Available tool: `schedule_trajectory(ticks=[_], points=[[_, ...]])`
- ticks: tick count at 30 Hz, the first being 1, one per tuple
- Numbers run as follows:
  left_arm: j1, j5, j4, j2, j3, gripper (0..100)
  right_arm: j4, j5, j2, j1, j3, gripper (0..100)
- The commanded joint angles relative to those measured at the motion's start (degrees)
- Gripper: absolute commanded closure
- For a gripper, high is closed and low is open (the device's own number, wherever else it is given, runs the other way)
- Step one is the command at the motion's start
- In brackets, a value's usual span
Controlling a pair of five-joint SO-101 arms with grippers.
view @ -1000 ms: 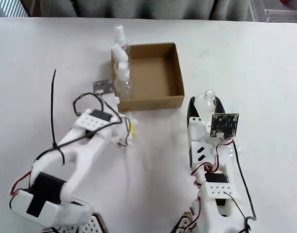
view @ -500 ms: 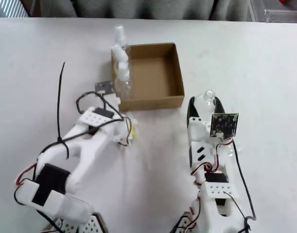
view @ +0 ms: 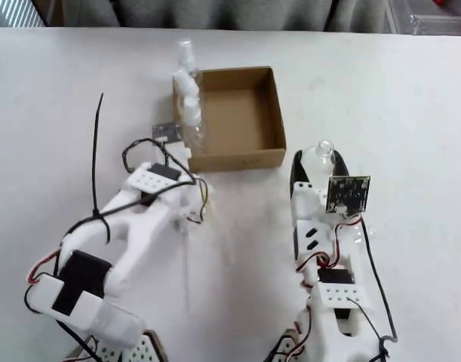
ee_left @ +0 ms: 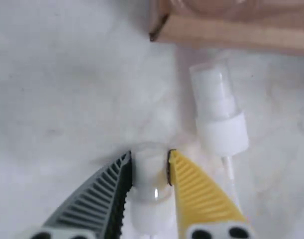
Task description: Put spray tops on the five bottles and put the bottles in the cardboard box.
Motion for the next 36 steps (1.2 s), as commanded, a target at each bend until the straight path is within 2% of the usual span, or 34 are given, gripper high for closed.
schedule_trajectory(ticks=[1,4,7,9,17,25,29,31,34,36], points=[[0.7,0.4,1.1,0.1,-1.8,76,0.7,-0.2,-0.9,0.0,-0.8,98.2],[0.7,0.4,4.8,0.1,-3.2,66,0.7,-0.2,-0.9,0.0,-0.8,98.2],[0.5,0.4,10.3,0.1,-6.2,65,0.7,-0.2,-0.9,-0.2,-0.8,98.2],[0.7,0.4,12.3,0.1,-6.9,67,0.7,-0.2,-0.9,-0.3,-0.8,98.2],[0.8,0.4,12.2,0.6,-6.9,78,0.7,-0.2,-0.9,-0.3,-0.9,98.2],[0.8,0.6,4.8,0.7,-3.1,80,0.9,-0.2,-0.9,-0.3,-0.9,98.2],[0.8,0.5,4.1,0.4,-2.8,80,0.9,-0.2,-0.9,-0.3,-0.9,98.2],[0.8,0.4,4.4,0.3,-2.9,85,0.9,-0.2,-0.9,-0.3,-0.9,98.2],[0.8,0.3,4.5,0.2,-3.0,99,0.9,-0.2,-0.9,-0.3,-0.9,98.2],[0.8,-0.8,4.5,0.2,-3.0,96,0.9,-0.2,-0.9,-0.2,-0.9,98.2]])
